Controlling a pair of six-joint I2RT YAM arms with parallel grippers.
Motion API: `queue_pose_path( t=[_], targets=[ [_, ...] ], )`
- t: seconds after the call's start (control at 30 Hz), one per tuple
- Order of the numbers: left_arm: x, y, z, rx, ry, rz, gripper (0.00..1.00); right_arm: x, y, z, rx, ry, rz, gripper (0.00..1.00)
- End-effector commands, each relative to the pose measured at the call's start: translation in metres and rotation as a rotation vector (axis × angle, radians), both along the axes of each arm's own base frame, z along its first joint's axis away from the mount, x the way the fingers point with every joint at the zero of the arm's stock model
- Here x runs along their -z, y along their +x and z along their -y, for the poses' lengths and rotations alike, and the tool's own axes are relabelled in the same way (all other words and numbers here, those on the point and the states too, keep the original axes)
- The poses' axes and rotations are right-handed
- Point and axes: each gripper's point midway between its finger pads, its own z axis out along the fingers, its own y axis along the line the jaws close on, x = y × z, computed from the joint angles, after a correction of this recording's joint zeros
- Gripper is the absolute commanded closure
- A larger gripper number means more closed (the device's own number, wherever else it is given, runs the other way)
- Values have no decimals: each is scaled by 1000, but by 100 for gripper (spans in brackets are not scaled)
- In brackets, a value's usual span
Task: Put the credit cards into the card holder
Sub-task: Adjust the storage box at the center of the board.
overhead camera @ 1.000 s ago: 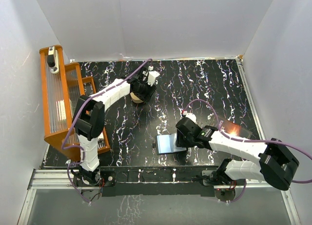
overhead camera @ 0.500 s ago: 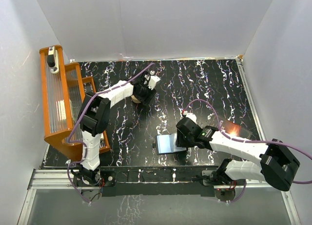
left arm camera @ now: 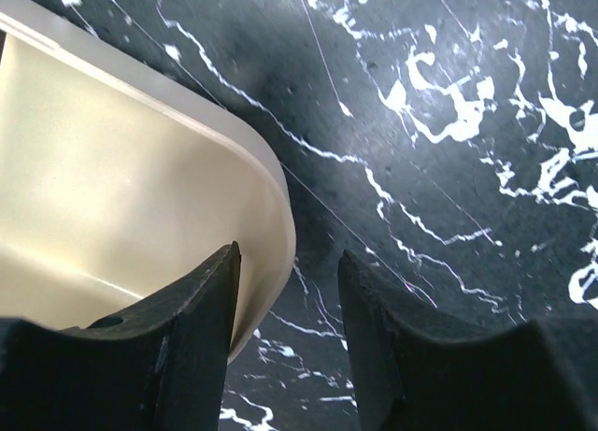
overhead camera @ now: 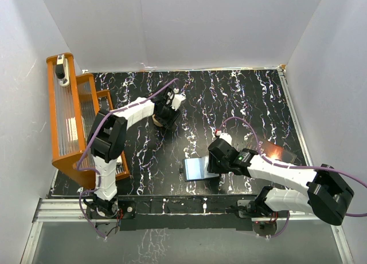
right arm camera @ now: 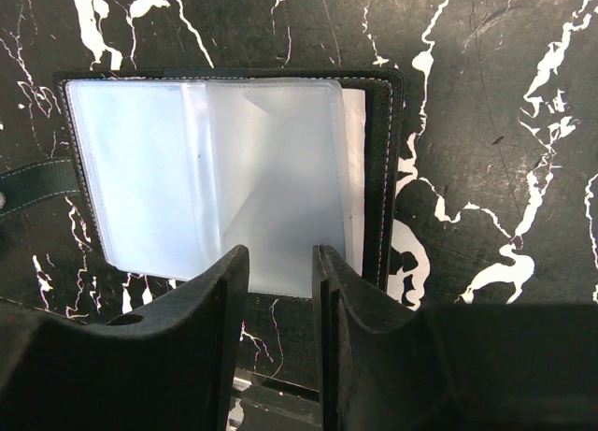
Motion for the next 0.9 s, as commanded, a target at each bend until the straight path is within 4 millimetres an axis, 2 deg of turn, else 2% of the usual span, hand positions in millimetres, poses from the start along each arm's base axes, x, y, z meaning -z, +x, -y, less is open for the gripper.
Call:
queue_pose_path(
  t=[0.0, 0.13, 0.4, 0.73, 0.87],
  targets=[
    [-32, -29, 0, -19, -55, -49, 57, -11, 8, -5, 8, 45, 62, 68],
    [-38, -51, 4, -11, -85, -84, 57, -11, 7, -3, 12, 48, 67, 68],
    [-37, -88, 1, -30, -75, -149, 58, -9, 4, 1, 20, 51, 68, 68],
    [-44, -120, 11, -37, -144, -191, 58, -8, 3, 5, 29, 49, 71, 68],
    [-52, -126, 17, -32, -169, -194, 58, -9, 3, 6, 29, 49, 73, 68]
  ],
)
